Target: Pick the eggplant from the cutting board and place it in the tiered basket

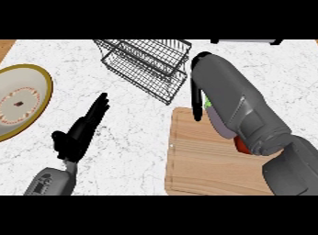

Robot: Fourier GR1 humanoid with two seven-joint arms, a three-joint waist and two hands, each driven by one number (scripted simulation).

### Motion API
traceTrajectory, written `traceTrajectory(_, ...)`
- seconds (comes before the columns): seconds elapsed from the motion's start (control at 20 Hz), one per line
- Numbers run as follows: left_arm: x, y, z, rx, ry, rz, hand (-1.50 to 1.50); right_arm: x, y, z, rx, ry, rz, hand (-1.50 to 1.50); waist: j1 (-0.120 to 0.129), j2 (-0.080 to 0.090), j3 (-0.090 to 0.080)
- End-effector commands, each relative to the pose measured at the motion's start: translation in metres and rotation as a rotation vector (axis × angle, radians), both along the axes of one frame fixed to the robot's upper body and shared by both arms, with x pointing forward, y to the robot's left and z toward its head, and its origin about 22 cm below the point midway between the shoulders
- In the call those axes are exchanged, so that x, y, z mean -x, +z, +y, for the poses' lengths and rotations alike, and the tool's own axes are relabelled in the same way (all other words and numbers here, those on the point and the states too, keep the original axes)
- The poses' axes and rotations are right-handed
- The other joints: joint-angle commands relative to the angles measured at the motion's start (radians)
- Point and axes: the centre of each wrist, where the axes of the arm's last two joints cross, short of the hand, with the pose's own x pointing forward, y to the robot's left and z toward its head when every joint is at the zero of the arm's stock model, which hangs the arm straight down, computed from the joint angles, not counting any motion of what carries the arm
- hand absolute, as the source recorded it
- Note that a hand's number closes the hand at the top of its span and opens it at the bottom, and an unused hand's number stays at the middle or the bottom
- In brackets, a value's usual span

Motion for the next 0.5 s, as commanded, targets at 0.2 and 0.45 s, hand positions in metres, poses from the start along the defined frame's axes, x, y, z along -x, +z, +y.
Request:
traceTrajectory(0.2,-0.005,0.003,0.017,-0.005,0.015,-0.004,0.00,0.009,-0.027,0.004,0.168,-0.017,0.048,-1.50,-0.020,-0.006,0.000)
traceTrajectory(0.45,-0.001,0.002,0.008,0.011,0.020,0.005,0.00,0.017,-0.055,-0.011,0.151,-0.026,0.086,-1.50,-0.027,-0.011,0.001)
